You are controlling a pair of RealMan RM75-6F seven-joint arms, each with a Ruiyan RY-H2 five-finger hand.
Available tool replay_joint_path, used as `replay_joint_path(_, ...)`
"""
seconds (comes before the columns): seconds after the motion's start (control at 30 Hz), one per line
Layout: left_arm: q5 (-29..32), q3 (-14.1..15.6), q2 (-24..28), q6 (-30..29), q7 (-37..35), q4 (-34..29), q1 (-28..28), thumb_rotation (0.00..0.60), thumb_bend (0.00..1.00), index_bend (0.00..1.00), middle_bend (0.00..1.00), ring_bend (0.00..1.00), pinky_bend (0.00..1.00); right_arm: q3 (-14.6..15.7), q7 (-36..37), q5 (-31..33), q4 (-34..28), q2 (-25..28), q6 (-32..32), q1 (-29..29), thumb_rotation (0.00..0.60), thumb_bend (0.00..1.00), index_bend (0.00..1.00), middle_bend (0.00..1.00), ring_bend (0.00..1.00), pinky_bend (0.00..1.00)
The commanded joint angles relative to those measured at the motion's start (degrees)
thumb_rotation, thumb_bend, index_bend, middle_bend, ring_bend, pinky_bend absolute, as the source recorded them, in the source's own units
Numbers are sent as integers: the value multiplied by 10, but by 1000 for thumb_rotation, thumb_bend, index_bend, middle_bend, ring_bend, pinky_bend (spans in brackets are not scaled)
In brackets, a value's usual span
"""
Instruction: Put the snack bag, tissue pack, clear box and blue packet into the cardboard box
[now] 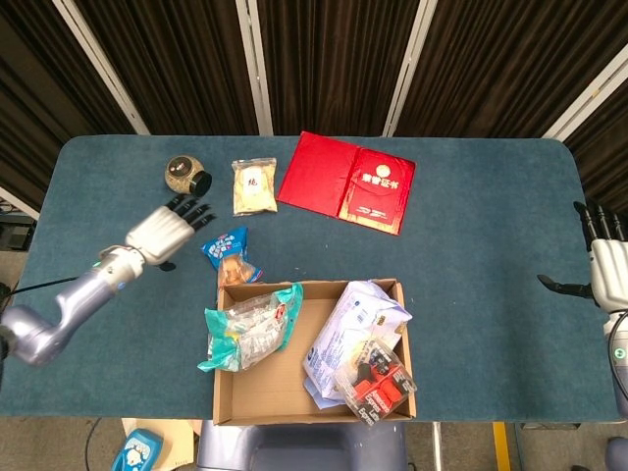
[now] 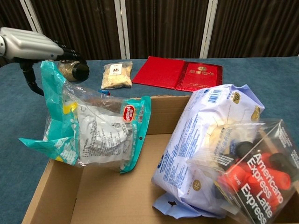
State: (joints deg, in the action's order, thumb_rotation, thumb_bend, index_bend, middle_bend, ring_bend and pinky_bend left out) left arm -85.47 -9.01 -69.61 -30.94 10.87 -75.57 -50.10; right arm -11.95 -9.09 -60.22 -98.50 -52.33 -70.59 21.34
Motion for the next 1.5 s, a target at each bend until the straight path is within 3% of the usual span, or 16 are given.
replay_joint_path(0.03, 4, 12, -40, 27, 10, 34, -26, 600, 0, 0, 0, 0, 0, -1, 2, 1, 3, 0, 1, 0, 600, 0, 3, 0, 0, 14)
replay_joint_path(0.2, 14, 14, -96, 40, 10, 84, -46, 600, 11, 7, 0, 0, 2, -5, 8, 1, 9, -1, 5, -1, 600, 0, 5, 0, 0, 15)
replay_joint_path(0.47, 24, 20, -181, 32, -6, 158, -60, 600, 118, 127, 18, 28, 97, -6, 18, -4, 15, -2, 9, -3, 600, 0, 9, 0, 0, 15)
replay_joint_path(0.57, 20, 25, -200, 16, -13, 177, -58, 600, 240, 314, 187, 177, 215, -7, 22, -4, 15, 1, 11, -3, 600, 0, 14, 0, 0, 15)
replay_joint_path(0.63, 14, 27, -214, -6, -17, 190, -54, 600, 377, 528, 391, 343, 326, -7, 24, -5, 14, 2, 11, -5, 600, 0, 16, 0, 0, 15)
replay_joint_path(0.7, 2, 30, -229, -41, -25, 205, -46, 600, 456, 657, 509, 443, 387, -7, 25, -8, 13, 2, 12, -6, 600, 0, 18, 0, 0, 15)
replay_joint_path(0.8, -17, 34, -237, -88, -42, 216, -40, 600, 498, 748, 585, 509, 427, -7, 24, -10, 12, 2, 10, -7, 600, 0, 19, 0, 0, 14)
replay_joint_path(1.0, -61, 37, -189, -177, -80, 181, -33, 600, 503, 757, 592, 515, 431, -7, 18, -9, 9, 2, 9, -8, 600, 0, 19, 0, 0, 14)
replay_joint_path(1.3, -89, 19, -43, -294, -87, 31, -4, 600, 500, 757, 589, 514, 426, -11, 8, -10, -2, 2, 4, -8, 600, 0, 19, 0, 0, 14)
replay_joint_path(1.5, -96, -1, -2, -361, -110, -42, 14, 600, 491, 749, 575, 506, 424, -13, -4, -9, -8, 0, -1, -6, 600, 0, 19, 0, 0, 15)
